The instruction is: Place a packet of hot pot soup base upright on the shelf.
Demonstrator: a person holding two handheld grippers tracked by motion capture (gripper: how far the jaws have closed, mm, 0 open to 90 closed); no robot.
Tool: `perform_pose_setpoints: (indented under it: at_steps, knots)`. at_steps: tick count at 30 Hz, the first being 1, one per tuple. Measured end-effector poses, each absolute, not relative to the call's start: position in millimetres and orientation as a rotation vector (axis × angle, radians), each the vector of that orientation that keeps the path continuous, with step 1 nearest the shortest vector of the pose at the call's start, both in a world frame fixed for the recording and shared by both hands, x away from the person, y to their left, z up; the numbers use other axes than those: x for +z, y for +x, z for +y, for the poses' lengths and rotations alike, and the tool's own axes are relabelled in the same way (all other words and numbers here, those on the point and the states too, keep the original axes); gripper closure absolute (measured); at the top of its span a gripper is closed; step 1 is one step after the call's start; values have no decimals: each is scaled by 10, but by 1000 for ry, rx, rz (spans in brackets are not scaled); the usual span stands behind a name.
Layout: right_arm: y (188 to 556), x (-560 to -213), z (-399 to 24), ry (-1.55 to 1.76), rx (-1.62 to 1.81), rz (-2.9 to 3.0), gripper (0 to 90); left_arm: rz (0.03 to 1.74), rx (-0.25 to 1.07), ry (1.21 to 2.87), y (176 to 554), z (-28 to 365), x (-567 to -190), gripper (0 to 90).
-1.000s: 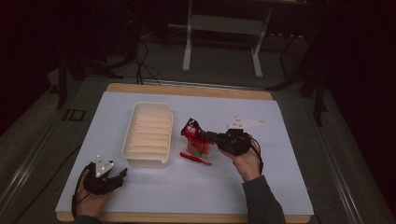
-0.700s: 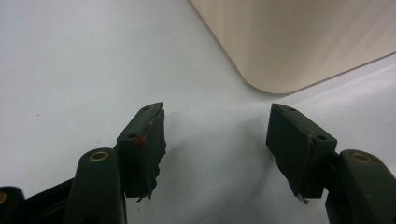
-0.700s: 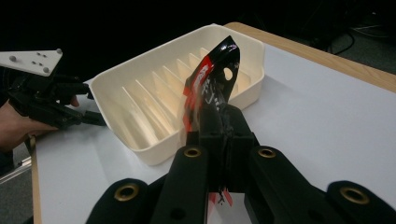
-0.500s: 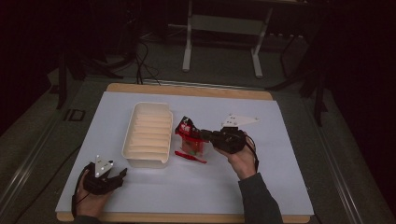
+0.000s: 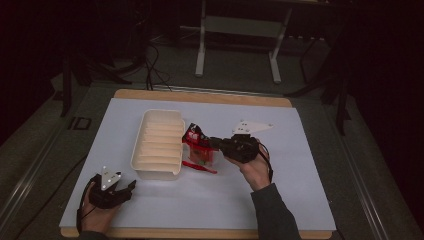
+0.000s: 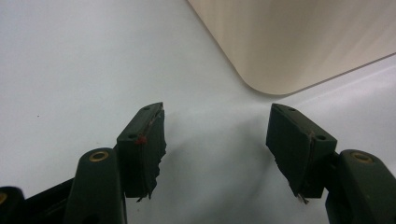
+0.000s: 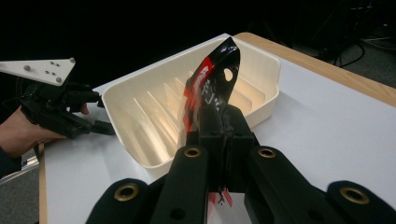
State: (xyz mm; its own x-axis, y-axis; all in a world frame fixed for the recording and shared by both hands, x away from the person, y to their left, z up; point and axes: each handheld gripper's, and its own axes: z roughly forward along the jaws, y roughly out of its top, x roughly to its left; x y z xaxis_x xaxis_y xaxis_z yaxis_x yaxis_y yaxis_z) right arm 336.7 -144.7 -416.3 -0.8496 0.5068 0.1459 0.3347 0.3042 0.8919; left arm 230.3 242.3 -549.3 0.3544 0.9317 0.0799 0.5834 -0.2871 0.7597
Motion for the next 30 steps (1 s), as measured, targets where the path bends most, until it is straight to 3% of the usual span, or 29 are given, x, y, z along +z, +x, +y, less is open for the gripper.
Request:
perform_pose_setpoints:
  at_steps: [30]
  knots:
    - [3411, -4116, -1163, 722, 1602, 2423, 890, 1311, 701, 1980, 2303, 2423, -5493, 374]
